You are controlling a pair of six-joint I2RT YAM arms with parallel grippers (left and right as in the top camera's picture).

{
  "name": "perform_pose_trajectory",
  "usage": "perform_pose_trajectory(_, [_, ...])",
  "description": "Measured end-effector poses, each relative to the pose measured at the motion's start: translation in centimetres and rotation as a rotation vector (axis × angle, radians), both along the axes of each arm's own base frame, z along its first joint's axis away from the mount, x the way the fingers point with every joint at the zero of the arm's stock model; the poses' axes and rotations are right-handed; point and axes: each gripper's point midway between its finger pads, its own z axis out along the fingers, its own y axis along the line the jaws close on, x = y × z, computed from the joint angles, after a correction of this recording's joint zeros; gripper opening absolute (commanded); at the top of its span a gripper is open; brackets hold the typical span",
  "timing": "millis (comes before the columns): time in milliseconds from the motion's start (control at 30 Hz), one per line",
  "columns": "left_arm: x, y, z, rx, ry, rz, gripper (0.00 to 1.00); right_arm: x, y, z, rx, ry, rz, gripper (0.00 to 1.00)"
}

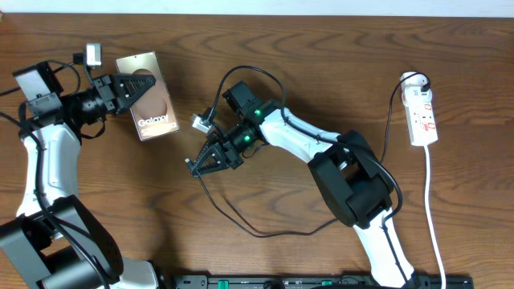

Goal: Plug charger to phone and switch on socket

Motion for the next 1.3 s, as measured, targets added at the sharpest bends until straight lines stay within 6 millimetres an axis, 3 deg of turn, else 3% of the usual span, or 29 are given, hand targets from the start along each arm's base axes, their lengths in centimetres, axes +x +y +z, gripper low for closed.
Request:
perform_pose_trajectory(400, [0.3, 0.2, -0.3, 0.018, 0.008, 0.019, 0.07, 2.2, 2.0, 2.9, 0.093, -0.08, 0.0, 0.01])
perform_pose_trajectory(633, [0.7, 0.5, -0.3, 0.047, -0.019, 0.036, 0.07, 2.2, 3.1, 5.0, 0.103, -0.08, 0.011, 0.01])
perform_pose_trajectory(1300, [1.9, 1.1, 0.6, 0.093, -0.097, 0.066, 0.07, 2.7, 3.8, 5.1, 0.0, 0.03, -0.038, 0.01])
